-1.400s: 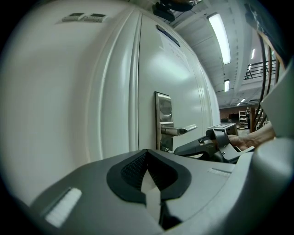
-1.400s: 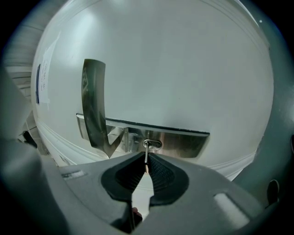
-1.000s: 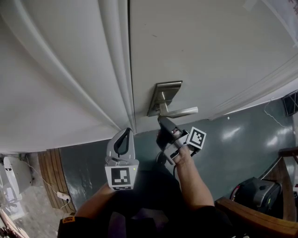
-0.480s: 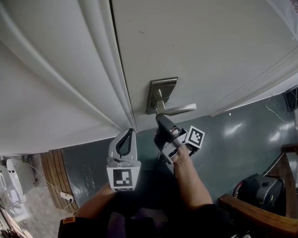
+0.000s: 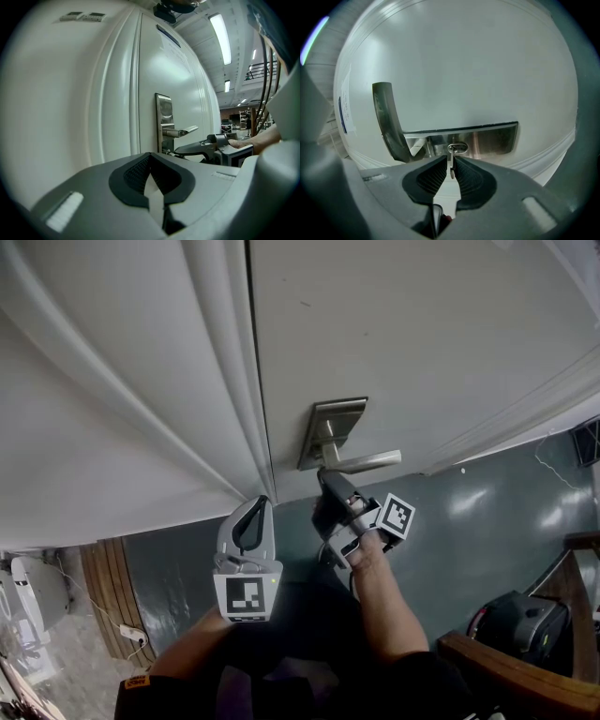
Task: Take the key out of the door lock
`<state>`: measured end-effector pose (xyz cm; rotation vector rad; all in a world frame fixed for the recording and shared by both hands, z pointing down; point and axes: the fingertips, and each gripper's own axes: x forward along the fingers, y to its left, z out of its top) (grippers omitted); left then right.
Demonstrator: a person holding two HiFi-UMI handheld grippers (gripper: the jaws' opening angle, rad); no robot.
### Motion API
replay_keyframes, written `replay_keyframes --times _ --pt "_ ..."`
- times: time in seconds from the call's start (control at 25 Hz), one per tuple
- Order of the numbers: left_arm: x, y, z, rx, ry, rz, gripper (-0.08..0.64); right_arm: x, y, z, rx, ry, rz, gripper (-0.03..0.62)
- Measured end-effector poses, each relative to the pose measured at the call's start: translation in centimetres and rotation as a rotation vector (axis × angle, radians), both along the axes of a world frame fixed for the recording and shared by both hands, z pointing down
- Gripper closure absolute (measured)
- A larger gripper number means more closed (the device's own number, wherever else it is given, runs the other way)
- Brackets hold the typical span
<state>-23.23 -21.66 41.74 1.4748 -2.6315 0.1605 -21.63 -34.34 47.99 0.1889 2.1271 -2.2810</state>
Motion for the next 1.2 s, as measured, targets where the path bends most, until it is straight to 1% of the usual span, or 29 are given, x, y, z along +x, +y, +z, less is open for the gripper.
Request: replay_keyframes --times 0.08,0.12,0.28,0.44,0.6,0.68,0.88,1.0,1.2 --pt "0.2 -0.1 -0.1 0.003 0.002 0.000 0.541 -0.2 0.0 -0.1 0.013 0.013 -0.005 0.561" --pt "0.2 -0.2 -0.1 0.005 0.003 0.000 0.541 -0.3 0.1 0.0 0.018 0.020 -0.006 0.575" --pt "0.2 -0.7 0.1 0.006 0.014 0.005 0.541 0.2 0.4 -0.1 0.026 0.023 0.001 0.578" --pt "0.6 -1.1 0.2 0.006 0.033 0.021 0.541 3.3 3.3 0.1 0.041 0.013 -0.030 0.578" --pt "1.7 -1.1 0.6 0.012 0.032 0.033 0.541 5.6 4.5 -0.5 0.096 0.020 -0.028 0.578" --pt "2.5 -1.1 0.5 0.015 0.038 0.058 0.541 6.8 4.5 -1.0 0.126 0.025 -0.003 0.578" --pt "4.6 -1.1 0.5 0.026 0.045 0.166 0.541 9.1 4.7 -2.0 0.212 0.033 0.101 0.578" --pt "5.5 -0.4 0.1 0.036 0.057 0.213 0.541 9.9 5.4 -3.0 0.296 0.049 0.140 0.578" --pt "7.0 0.5 -0.7 0.056 0.097 0.296 0.541 11.1 6.8 -4.8 0.433 0.100 0.207 0.578"
